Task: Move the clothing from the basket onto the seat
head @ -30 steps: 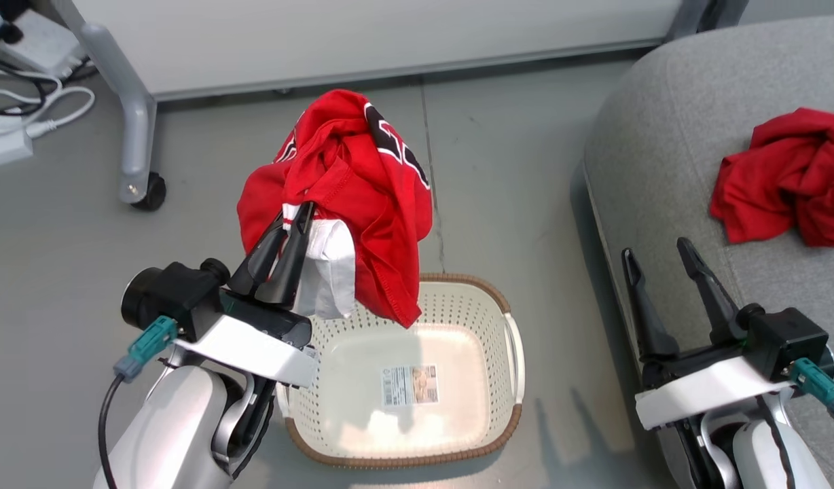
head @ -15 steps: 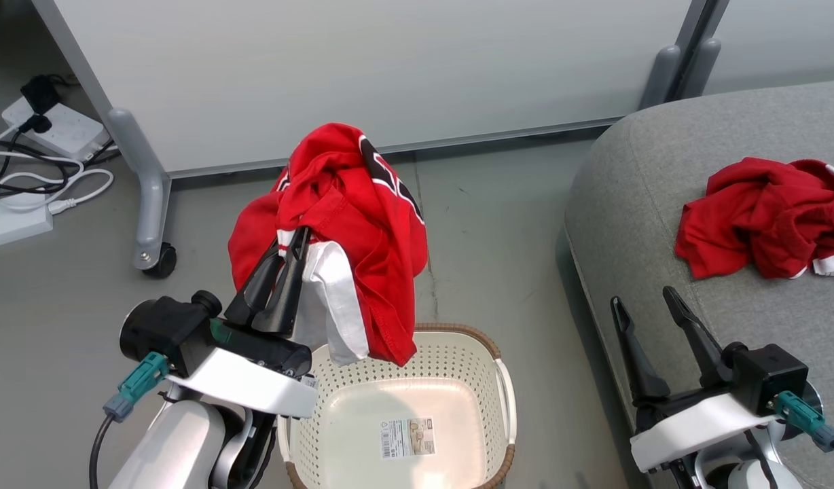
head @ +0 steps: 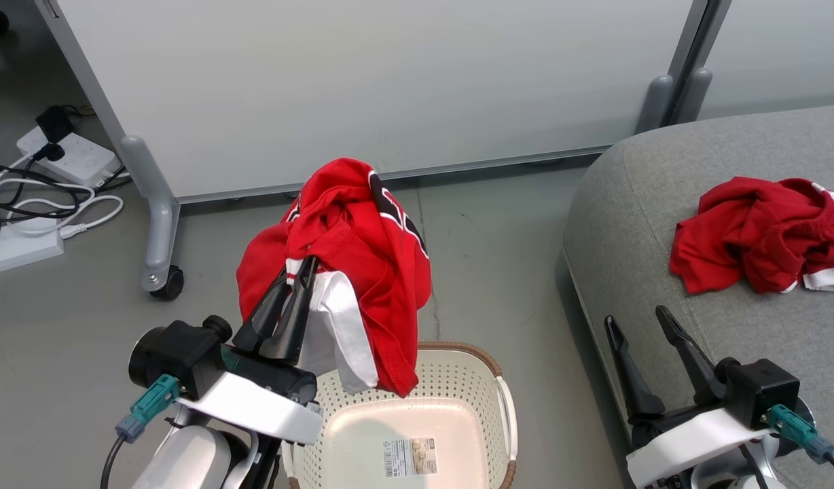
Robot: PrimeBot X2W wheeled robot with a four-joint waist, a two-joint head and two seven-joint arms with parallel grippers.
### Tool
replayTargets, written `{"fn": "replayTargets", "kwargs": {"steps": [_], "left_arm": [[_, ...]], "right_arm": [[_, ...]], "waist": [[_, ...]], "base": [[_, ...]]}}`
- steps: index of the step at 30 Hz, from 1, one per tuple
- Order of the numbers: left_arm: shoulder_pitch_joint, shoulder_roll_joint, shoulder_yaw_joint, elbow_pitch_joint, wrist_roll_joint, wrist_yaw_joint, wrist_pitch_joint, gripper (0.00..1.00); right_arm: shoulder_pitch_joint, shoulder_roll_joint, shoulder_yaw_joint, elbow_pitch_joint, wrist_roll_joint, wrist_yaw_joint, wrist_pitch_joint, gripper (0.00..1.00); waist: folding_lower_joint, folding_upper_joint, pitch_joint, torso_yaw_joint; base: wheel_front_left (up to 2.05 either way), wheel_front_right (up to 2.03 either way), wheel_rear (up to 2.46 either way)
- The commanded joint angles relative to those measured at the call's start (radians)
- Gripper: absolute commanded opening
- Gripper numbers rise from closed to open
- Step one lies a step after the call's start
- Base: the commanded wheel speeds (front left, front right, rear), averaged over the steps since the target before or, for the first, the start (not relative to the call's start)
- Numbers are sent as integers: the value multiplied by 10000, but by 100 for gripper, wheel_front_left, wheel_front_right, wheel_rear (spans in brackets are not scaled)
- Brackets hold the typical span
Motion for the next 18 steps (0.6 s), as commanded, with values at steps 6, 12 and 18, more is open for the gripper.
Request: {"fn": "replayTargets", "kwargs": {"steps": [6,12,18], "left_arm": [[133,68,45,-44,-40,121,-50,0],[167,57,20,-21,-85,182,-71,0],[148,77,-13,30,-122,174,-81,0]], "right_arm": [[56,-49,20,-35,61,20,30,100],[102,-50,53,-51,92,19,39,100],[82,-50,85,-75,147,19,10,100]], "waist": [[0,0,-51,9],[0,0,-101,11],[0,0,-109,36]], "base": [[0,0,0],[0,0,0],[0,0,0]]}}
